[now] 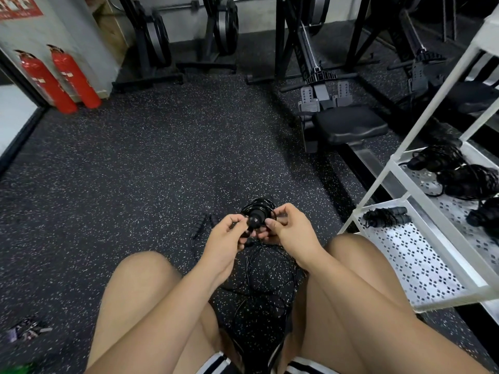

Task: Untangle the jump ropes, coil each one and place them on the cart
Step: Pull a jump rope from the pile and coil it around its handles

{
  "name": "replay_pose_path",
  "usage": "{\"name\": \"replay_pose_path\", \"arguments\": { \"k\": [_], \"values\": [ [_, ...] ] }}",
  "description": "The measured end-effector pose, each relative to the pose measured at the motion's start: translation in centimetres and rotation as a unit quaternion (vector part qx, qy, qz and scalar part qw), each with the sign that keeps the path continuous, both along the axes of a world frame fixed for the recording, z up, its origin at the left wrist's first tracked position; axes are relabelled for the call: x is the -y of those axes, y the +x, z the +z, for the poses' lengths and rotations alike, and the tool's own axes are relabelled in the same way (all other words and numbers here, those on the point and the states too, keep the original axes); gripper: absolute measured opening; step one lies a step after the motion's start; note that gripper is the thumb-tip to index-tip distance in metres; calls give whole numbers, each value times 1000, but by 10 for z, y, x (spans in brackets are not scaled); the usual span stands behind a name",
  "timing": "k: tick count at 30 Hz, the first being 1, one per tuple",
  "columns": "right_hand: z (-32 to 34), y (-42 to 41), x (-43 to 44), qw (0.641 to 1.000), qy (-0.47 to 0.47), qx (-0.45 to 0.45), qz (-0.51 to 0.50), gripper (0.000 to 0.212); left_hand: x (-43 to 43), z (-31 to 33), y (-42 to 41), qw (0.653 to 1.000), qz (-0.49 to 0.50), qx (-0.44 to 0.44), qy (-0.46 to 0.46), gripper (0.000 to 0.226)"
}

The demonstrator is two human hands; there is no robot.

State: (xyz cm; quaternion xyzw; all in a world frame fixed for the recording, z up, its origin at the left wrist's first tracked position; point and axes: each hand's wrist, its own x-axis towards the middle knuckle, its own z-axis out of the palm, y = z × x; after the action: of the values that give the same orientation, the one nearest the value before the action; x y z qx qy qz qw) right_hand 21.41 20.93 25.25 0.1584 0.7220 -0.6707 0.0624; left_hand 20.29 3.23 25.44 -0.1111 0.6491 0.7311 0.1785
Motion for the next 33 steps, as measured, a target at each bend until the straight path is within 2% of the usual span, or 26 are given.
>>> {"name": "replay_pose_path", "arguments": {
  "k": [5, 8, 11, 15, 19, 21, 23, 25, 28, 30, 33],
  "values": [
    [8, -2, -12, 999, 38, -8, -32, 15, 3, 2, -1, 998, -53, 27, 32, 13],
    [4, -5, -16, 998, 33, 5, -43, 15, -1, 4, -2, 996, -83, 31, 0, 7],
    [7, -9, -31, 991, 119, 3, -57, 14, 1, 4, -2, 995, -82, 26, -49, 6],
    [16, -13, -40, 998, 36, 1, -51, 13, 17, 2, -3, 992, -98, 4, -83, 15],
    [20, 2, -15, 998, 57, -8, -38, 38, 14, 0, -4, 995, -61, 0, -81, 16],
    [22, 9, -5, 998, 59, -16, 16, 46, 11, 1, -8, 996, -30, -7, -86, 15],
    [16, 11, -1, 997, 33, -14, 68, 43, 11, 1, -9, 995, -19, -15, -99, 16],
    [10, 8, -2, 996, -36, 0, 85, 34, 10, -1, -9, 995, -10, -18, -99, 18],
    [6, 5, -6, 987, -129, 14, 95, 18, 10, -2, -9, 999, 8, -1, -52, 17],
    [2, 4, -7, 989, -114, 14, 97, 10, 10, 0, -9, 999, 1, 3, -46, 18],
    [-3, 4, -6, 994, -47, 21, 94, 10, 11, 2, -7, 999, -21, 18, -24, 18]
  ]
}}
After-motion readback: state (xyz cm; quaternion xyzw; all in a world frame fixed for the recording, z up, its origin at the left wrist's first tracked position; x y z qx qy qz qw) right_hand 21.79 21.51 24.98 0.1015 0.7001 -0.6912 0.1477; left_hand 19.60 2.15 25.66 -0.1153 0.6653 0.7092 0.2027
